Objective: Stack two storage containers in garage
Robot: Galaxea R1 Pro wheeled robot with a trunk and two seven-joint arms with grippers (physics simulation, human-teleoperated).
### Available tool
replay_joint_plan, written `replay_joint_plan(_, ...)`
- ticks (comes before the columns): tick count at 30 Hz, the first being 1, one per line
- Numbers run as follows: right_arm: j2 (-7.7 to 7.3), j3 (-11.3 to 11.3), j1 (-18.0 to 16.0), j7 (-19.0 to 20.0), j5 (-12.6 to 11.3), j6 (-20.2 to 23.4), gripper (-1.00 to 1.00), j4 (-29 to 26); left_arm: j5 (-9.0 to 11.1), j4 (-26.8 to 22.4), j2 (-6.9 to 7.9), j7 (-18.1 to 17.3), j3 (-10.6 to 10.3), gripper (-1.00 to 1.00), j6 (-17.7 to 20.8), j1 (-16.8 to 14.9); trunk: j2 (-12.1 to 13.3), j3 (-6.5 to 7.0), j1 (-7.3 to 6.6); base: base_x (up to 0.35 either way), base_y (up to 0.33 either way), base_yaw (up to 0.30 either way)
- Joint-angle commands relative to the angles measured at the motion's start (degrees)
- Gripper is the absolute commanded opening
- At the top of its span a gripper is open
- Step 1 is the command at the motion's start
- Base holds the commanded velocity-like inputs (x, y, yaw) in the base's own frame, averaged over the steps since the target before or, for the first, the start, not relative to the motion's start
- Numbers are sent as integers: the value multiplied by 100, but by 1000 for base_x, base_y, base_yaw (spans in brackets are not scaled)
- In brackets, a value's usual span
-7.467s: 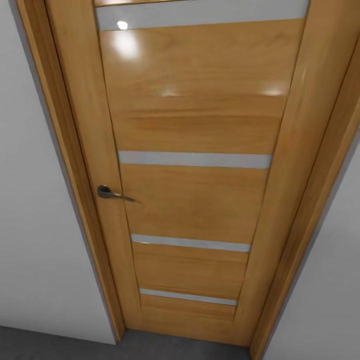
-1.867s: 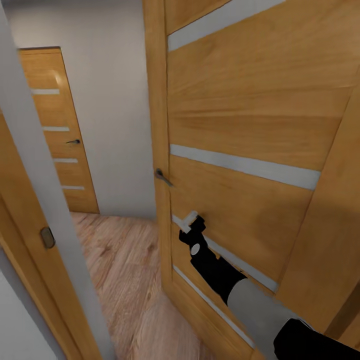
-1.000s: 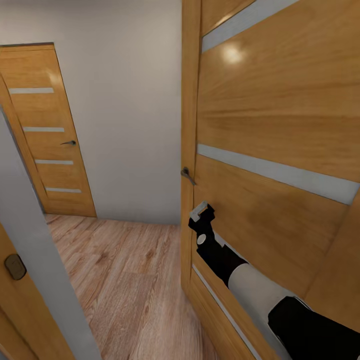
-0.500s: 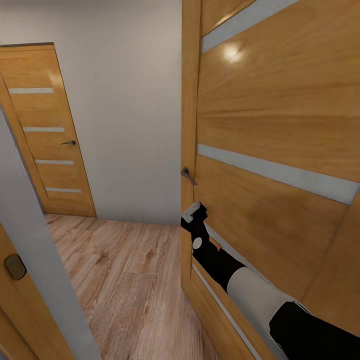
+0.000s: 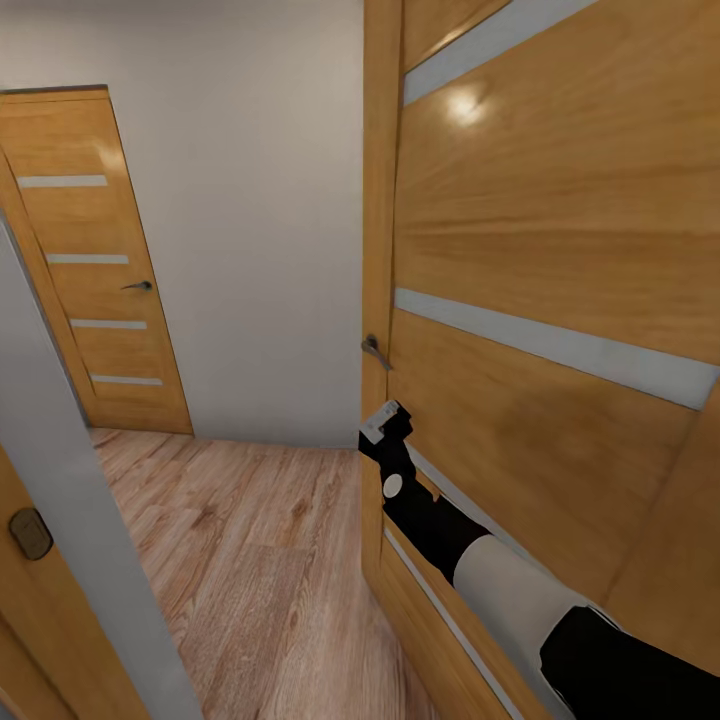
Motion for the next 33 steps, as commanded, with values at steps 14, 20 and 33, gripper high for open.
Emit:
replay_joint_plan(14, 0, 21, 249, -38, -53, 75, 100, -691, 52, -4, 0, -1, 0, 100, -9, 1, -3, -5, 0, 0, 0, 0)
replay_joint_plan(20, 0, 25, 250, -122, -52, 49, 100, -727, 53, -4, 0, -1, 0, 100, -11, 3, -3, -5, 0, 0, 0, 0)
replay_joint_plan(33, 0, -58, 250, -637, -271, -520, 100, -692, 54, -4, 0, -1, 7, 100, -14, 3, -3, -5, 0, 0, 0, 0)
